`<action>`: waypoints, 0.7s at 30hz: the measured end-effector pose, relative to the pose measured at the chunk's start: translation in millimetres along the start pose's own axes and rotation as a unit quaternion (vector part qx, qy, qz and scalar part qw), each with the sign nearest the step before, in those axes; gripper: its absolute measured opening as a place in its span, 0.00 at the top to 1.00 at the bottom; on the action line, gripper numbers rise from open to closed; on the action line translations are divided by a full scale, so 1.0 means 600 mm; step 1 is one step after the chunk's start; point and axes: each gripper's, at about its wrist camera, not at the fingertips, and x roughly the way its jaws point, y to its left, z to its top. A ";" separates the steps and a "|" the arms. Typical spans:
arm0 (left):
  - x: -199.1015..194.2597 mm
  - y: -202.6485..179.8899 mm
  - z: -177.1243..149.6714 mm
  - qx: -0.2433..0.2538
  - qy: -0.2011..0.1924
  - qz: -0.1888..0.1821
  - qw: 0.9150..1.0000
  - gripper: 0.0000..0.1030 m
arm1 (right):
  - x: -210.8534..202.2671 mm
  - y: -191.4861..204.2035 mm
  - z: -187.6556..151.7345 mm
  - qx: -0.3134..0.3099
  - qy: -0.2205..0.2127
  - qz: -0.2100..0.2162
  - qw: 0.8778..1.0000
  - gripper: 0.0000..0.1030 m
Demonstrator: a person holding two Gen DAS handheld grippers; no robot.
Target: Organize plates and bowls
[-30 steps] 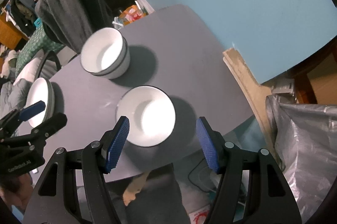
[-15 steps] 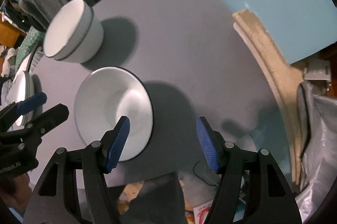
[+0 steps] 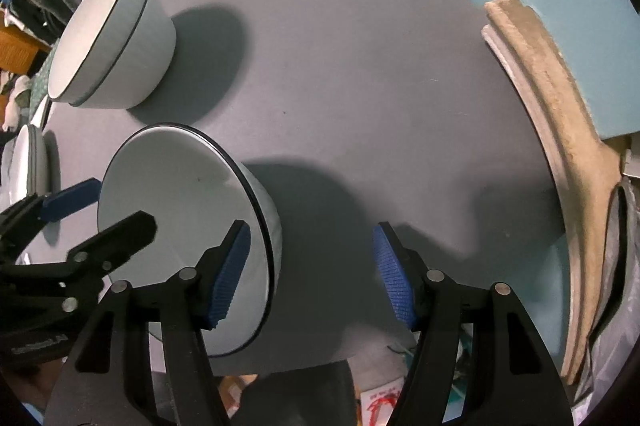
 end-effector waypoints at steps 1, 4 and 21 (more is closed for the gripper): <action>0.002 0.000 0.001 0.000 0.000 0.001 1.000 0.23 | 0.003 0.000 0.001 -0.001 0.000 0.000 1.000 0.37; 0.008 0.002 -0.001 0.003 0.006 0.003 1.000 0.29 | 0.003 0.002 0.002 -0.005 0.001 0.004 1.000 0.41; 0.035 0.015 -0.005 -0.027 0.059 -0.048 0.997 0.79 | 0.006 0.028 -0.006 -0.031 0.016 0.016 0.999 0.89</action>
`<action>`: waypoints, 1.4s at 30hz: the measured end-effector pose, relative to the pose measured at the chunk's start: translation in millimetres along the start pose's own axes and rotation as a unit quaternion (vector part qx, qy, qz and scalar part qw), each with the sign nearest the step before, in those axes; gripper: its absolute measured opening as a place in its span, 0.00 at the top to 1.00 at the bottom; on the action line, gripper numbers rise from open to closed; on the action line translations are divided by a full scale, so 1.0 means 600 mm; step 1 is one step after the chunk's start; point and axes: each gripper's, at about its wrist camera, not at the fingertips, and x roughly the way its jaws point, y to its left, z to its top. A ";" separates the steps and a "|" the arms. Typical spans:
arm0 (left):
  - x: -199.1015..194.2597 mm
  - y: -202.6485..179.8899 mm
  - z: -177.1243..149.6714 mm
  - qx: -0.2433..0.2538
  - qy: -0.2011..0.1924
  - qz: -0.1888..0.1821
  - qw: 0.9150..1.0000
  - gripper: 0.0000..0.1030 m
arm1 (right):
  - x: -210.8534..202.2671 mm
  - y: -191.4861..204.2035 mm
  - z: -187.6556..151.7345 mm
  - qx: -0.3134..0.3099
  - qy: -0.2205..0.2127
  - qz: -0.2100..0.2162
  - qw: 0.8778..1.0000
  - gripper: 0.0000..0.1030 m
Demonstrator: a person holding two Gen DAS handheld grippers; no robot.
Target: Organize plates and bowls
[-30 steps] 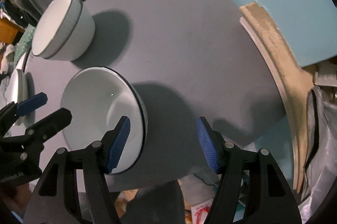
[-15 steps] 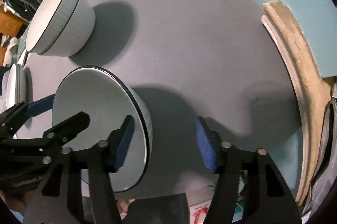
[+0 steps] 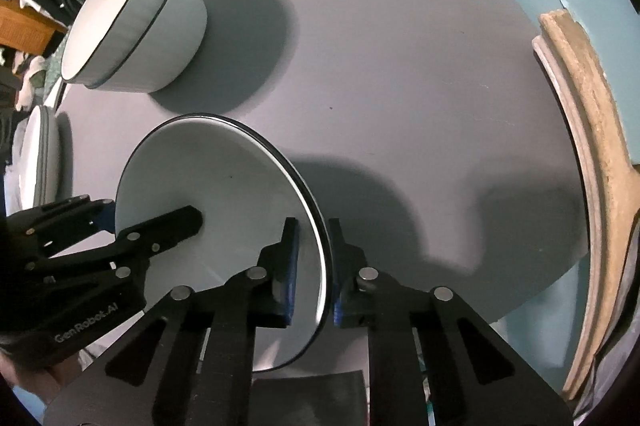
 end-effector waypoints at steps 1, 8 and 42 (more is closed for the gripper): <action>0.002 -0.002 -0.003 -0.003 0.006 -0.009 1.000 0.81 | -0.001 0.000 -0.001 0.001 0.001 0.000 1.000 0.89; 0.006 -0.011 -0.020 0.010 0.011 -0.009 1.000 0.87 | -0.005 -0.005 0.002 0.008 0.005 0.005 1.000 0.90; -0.159 0.028 0.030 -0.062 -0.084 0.016 0.994 0.87 | -0.107 0.120 0.077 -0.110 -0.031 0.041 0.993 0.93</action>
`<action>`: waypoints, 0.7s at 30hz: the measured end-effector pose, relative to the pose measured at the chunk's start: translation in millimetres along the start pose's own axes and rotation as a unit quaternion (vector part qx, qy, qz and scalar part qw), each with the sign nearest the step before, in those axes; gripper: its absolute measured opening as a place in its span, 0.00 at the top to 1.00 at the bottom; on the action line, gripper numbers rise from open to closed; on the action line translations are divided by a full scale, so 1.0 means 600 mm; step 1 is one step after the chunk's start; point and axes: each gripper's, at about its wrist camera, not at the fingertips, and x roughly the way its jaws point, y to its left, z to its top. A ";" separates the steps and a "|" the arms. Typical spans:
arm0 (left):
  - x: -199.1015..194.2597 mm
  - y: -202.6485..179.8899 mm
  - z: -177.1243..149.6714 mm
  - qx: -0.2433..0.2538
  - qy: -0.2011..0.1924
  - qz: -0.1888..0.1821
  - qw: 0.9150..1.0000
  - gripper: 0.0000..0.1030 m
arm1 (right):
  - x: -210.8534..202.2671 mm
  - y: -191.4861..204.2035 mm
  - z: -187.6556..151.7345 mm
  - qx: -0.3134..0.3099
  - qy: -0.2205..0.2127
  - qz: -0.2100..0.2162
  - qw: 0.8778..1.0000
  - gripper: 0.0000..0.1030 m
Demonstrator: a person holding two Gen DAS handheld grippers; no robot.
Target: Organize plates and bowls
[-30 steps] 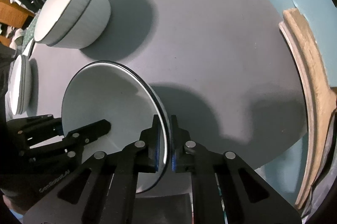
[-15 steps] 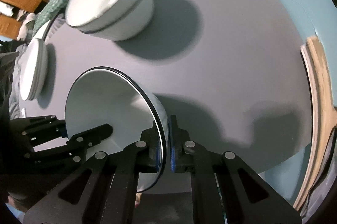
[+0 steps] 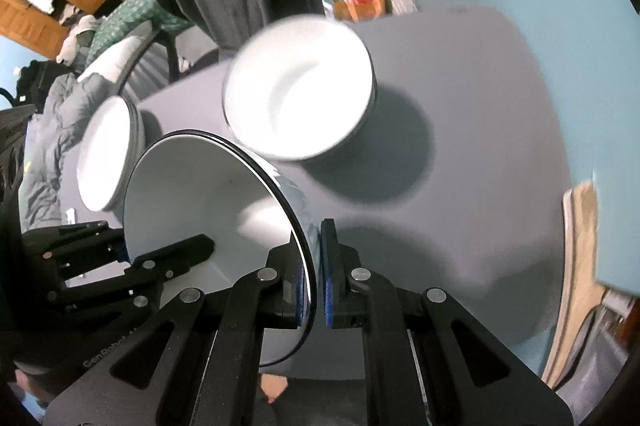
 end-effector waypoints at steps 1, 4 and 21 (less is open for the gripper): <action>-0.011 0.013 0.013 -0.001 -0.004 0.000 1.000 0.87 | 0.000 0.003 0.008 -0.001 -0.002 0.000 1.000 0.93; -0.019 0.023 0.043 -0.002 -0.020 0.008 1.000 0.87 | 0.006 0.013 0.029 -0.005 -0.008 -0.002 1.000 0.93; 0.031 0.048 0.125 -0.006 -0.010 0.039 0.999 0.87 | 0.054 -0.021 0.105 0.020 0.023 -0.006 1.000 0.93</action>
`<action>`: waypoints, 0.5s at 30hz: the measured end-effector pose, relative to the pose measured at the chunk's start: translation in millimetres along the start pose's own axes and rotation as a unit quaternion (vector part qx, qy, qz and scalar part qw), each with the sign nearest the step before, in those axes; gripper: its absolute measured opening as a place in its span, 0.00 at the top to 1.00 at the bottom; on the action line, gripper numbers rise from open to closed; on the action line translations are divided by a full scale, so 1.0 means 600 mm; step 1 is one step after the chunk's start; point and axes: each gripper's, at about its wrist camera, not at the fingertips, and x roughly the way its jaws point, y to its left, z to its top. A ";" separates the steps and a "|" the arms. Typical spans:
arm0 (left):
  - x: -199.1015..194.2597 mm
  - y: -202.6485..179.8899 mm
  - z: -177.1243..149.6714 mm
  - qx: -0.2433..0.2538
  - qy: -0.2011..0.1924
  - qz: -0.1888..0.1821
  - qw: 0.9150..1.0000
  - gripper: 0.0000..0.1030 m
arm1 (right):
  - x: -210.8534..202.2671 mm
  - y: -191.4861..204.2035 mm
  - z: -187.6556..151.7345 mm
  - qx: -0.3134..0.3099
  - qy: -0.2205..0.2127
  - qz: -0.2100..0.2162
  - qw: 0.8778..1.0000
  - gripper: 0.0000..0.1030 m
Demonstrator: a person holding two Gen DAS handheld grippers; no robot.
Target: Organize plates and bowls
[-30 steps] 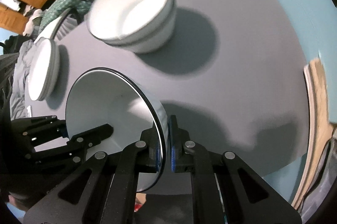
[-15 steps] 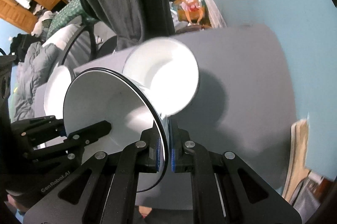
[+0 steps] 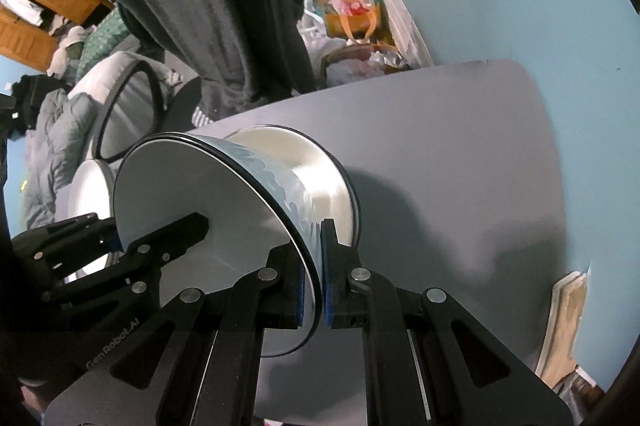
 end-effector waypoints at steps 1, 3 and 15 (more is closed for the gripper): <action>0.000 0.000 0.001 0.000 -0.004 0.001 1.000 0.87 | 0.004 -0.002 0.000 0.002 0.003 -0.001 1.000 0.93; -0.001 -0.003 0.005 0.006 -0.006 0.002 1.000 0.87 | 0.004 -0.008 0.003 0.010 0.003 0.005 1.000 0.93; -0.001 0.000 0.018 0.013 0.011 -0.003 1.000 0.87 | 0.009 -0.013 0.011 0.014 0.016 0.011 1.000 0.93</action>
